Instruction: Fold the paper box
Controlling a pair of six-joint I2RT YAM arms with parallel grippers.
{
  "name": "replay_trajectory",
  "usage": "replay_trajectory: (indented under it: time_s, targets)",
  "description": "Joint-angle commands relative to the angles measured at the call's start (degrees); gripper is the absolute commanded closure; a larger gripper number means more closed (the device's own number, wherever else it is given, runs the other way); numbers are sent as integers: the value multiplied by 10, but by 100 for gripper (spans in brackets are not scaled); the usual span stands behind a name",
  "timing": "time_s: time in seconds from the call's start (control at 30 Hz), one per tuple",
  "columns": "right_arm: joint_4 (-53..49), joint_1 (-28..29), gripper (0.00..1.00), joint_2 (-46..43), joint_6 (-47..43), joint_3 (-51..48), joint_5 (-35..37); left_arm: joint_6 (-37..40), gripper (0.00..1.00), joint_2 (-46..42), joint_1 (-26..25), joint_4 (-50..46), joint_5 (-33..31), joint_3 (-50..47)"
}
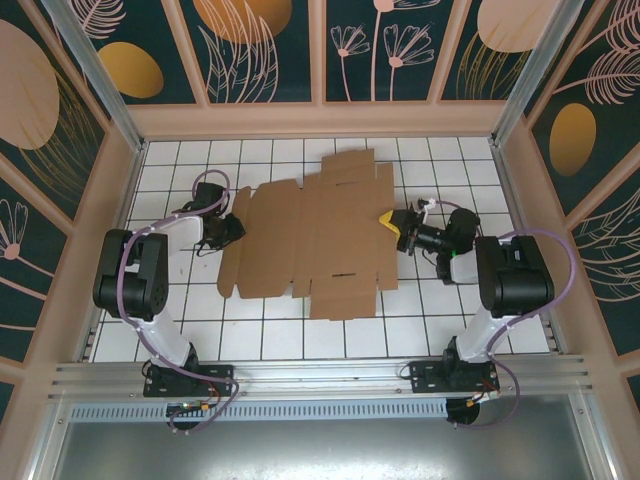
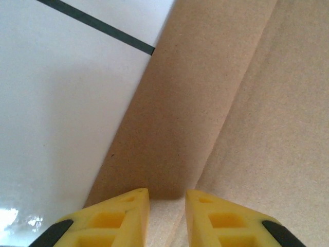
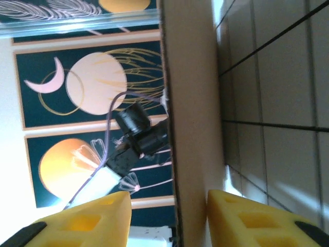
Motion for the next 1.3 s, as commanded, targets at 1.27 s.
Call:
replay_trajectory:
  time_s: [1.27]
  targets:
    - [-887,213,94,70,-643,327,862,27,66,57,-102,12,43,21]
